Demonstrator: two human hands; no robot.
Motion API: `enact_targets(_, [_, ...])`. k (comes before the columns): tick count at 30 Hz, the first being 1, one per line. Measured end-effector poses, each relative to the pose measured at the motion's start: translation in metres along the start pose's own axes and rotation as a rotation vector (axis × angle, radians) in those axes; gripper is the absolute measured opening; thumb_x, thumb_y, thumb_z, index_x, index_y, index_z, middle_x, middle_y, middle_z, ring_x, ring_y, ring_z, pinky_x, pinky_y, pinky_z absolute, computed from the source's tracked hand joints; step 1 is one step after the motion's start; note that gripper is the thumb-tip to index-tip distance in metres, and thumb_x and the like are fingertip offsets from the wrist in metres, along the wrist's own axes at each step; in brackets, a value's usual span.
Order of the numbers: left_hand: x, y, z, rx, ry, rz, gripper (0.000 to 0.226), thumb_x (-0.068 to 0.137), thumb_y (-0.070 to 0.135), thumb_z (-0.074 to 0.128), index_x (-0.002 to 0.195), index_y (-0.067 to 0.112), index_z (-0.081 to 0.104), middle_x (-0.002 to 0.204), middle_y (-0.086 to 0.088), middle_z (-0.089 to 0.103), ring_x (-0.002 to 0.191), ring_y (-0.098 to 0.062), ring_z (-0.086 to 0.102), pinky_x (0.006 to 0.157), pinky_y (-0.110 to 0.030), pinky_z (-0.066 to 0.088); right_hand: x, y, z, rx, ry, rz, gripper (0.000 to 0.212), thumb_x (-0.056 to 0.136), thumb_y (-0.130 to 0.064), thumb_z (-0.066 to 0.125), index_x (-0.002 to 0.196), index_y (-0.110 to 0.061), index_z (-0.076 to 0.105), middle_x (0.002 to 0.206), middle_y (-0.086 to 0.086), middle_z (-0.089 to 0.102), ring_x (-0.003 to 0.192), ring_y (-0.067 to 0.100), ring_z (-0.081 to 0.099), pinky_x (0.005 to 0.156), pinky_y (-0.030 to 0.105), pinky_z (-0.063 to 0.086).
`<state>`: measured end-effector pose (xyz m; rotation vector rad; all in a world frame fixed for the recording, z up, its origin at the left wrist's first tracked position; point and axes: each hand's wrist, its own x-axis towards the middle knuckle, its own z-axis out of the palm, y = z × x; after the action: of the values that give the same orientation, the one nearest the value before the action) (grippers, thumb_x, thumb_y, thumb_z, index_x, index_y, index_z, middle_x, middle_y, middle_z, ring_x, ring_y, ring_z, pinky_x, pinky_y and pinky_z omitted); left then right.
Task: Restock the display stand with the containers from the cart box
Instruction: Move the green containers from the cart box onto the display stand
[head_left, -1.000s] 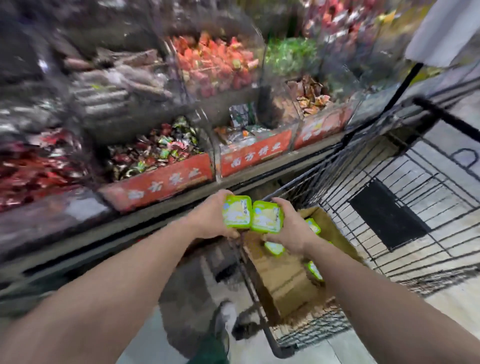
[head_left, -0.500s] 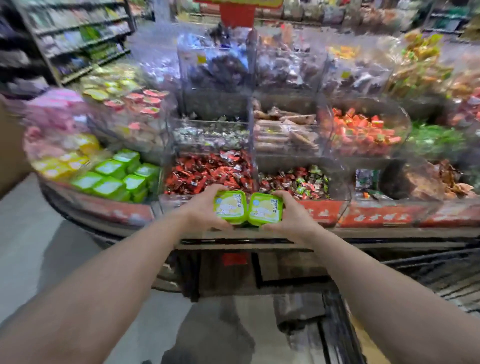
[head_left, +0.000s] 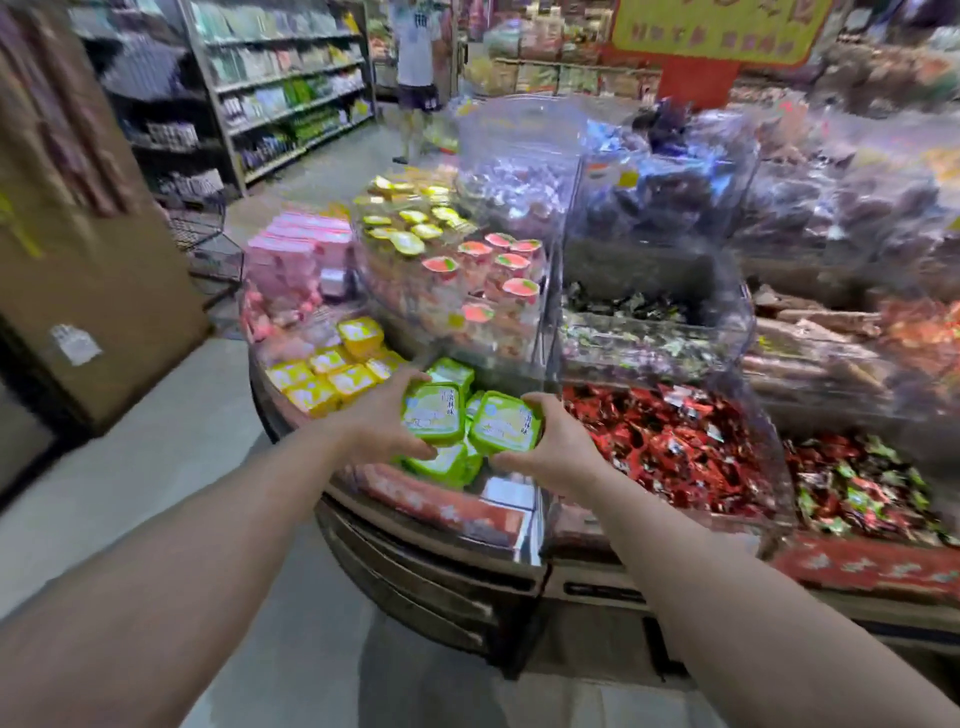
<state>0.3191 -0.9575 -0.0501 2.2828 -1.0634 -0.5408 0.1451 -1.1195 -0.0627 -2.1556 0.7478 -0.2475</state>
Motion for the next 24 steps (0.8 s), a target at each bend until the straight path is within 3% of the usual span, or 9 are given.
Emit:
enact_targets(5, [0.045, -0.034, -0.009, -0.008, -0.064, -0.005, 0.097, 0.065, 0.027, 0.086, 0.142, 0.023, 0.028, 0.139, -0.004, 0.040, 0.125, -0.019, 0.042, 0.092, -0.024, 0.039, 0.056, -0.001, 0.022, -0.041, -0.012, 0.062, 0.089, 0.071, -0.031, 0.082, 0.144, -0.024, 0.030, 0.135, 0.002, 0.049, 0.094, 0.017, 0.056, 0.047, 0.011, 0.041])
enact_targets(8, [0.072, -0.047, -0.010, 0.002, -0.105, 0.001, 0.097, 0.067, 0.027, 0.086, 0.144, 0.022, 0.027, 0.142, -0.003, 0.040, 0.124, -0.016, 0.042, 0.091, -0.020, 0.035, 0.096, 0.004, 0.035, -0.080, -0.006, 0.117, 0.093, 0.072, -0.031, 0.082, 0.146, -0.024, 0.025, 0.143, 0.005, 0.041, 0.118, 0.025, 0.052, 0.069, 0.023, 0.047])
enact_targets(11, [0.095, -0.059, -0.009, 0.036, -0.143, 0.005, 0.100, 0.066, 0.029, 0.086, 0.146, 0.021, 0.027, 0.144, 0.000, 0.039, 0.127, -0.013, 0.040, 0.094, -0.017, 0.032, 0.135, 0.016, 0.047, -0.117, 0.011, 0.192, 0.095, 0.072, -0.033, 0.082, 0.147, -0.021, 0.024, 0.144, 0.008, 0.041, 0.124, 0.027, 0.050, 0.088, 0.030, 0.046])
enact_targets(15, [0.121, -0.075, -0.002, 0.086, -0.180, 0.017, 0.102, 0.062, 0.036, 0.086, 0.145, 0.027, 0.028, 0.145, 0.003, 0.040, 0.129, -0.011, 0.041, 0.098, -0.017, 0.034, 0.169, 0.035, 0.062, -0.126, 0.025, 0.299, 0.097, 0.070, -0.035, 0.083, 0.146, -0.019, 0.025, 0.142, 0.006, 0.045, 0.125, 0.026, 0.050, 0.091, 0.031, 0.045])
enact_targets(19, [0.135, -0.083, 0.005, 0.128, -0.225, 0.049, 0.103, 0.062, 0.041, 0.085, 0.146, 0.026, 0.026, 0.147, 0.003, 0.038, 0.132, -0.012, 0.039, 0.107, -0.022, 0.033, 0.187, 0.052, 0.081, -0.145, 0.057, 0.394, 0.091, 0.070, -0.034, 0.084, 0.141, -0.014, 0.030, 0.139, 0.009, 0.047, 0.122, 0.028, 0.053, 0.096, 0.040, 0.048])
enact_targets(21, [0.142, -0.087, 0.005, 0.124, -0.240, 0.062, 0.105, 0.061, 0.041, 0.085, 0.146, 0.026, 0.026, 0.146, 0.003, 0.039, 0.131, -0.012, 0.040, 0.104, -0.020, 0.033, 0.194, 0.057, 0.089, -0.127, 0.098, 0.412, 0.084, 0.071, -0.030, 0.083, 0.137, -0.010, 0.035, 0.138, 0.011, 0.050, 0.125, 0.028, 0.051, 0.099, 0.036, 0.045])
enact_targets(24, [0.153, -0.093, 0.002, 0.090, -0.294, 0.069, 0.105, 0.060, 0.040, 0.087, 0.145, 0.029, 0.027, 0.142, 0.004, 0.042, 0.125, -0.012, 0.044, 0.093, -0.019, 0.039, 0.194, 0.056, 0.092, -0.126, 0.065, 0.441, 0.093, 0.076, -0.026, 0.080, 0.147, -0.010, 0.024, 0.146, 0.012, 0.043, 0.132, 0.026, 0.044, 0.103, 0.031, 0.038])
